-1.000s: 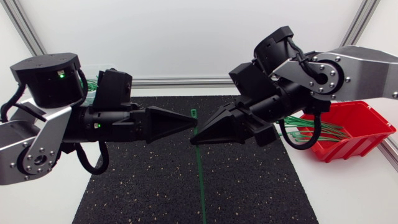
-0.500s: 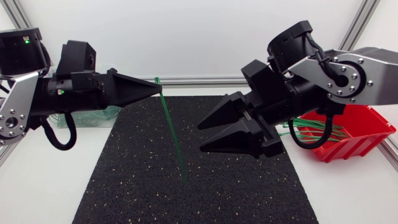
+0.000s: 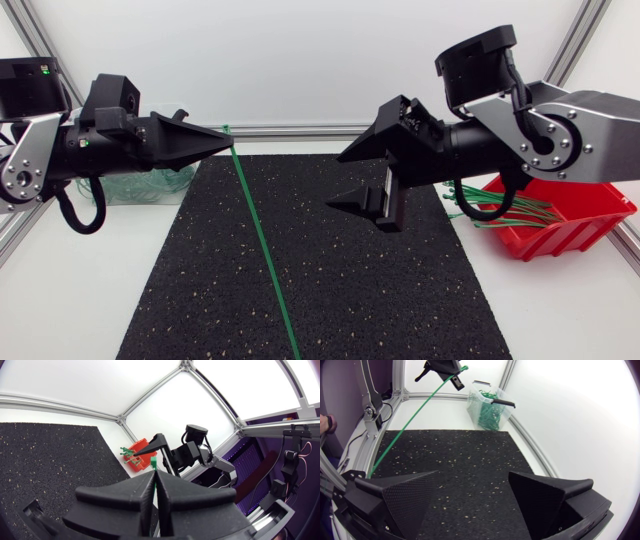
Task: Take a green cable tie from the red box, thread the tail through the head to close it, then place it in the transparent bin on the left.
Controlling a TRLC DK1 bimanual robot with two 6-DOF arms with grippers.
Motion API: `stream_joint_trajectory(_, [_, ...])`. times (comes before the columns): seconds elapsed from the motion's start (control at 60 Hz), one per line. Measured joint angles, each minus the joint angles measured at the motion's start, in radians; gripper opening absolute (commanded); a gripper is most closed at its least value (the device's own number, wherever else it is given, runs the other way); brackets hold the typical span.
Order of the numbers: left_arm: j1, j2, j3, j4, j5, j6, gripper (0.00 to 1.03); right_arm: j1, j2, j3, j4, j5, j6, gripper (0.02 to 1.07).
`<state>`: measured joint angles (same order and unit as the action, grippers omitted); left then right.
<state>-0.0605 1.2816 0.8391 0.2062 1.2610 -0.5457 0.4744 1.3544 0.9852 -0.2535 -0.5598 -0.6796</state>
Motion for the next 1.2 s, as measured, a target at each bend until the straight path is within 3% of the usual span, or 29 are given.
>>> stream_joint_trajectory(0.217, [0.008, 0.084, 0.044, -0.034, 0.010, 0.000, 0.04, 0.034, 0.065, -0.002, 0.071, 0.143, -0.192, 1.04])
stream_joint_trajectory(0.333, [0.012, 0.107, 0.055, -0.046, 0.014, 0.000, 0.04, 0.058, 0.081, -0.048, 0.237, 0.207, -0.332, 1.04])
stream_joint_trajectory(0.5, [0.026, 0.122, 0.065, -0.050, 0.018, 0.004, 0.04, 0.086, 0.082, -0.086, 0.351, 0.245, -0.513, 1.04])
stream_joint_trajectory(0.65, [0.027, 0.141, 0.071, -0.051, 0.017, 0.019, 0.04, 0.100, 0.082, -0.089, 0.364, 0.270, -0.624, 1.04])
stream_joint_trajectory(0.817, [0.027, 0.173, 0.093, -0.053, 0.016, 0.023, 0.04, 0.116, 0.082, -0.113, 0.380, 0.277, -0.704, 1.04])
stream_joint_trajectory(1.033, [0.027, 0.186, 0.099, -0.053, 0.014, 0.026, 0.04, 0.134, 0.082, -0.221, 0.549, 0.271, -0.767, 1.04])
stream_joint_trajectory(1.2, [0.025, 0.186, 0.099, -0.060, 0.010, 0.031, 0.04, 0.118, 0.082, -0.254, 0.716, 0.151, -0.929, 1.04])
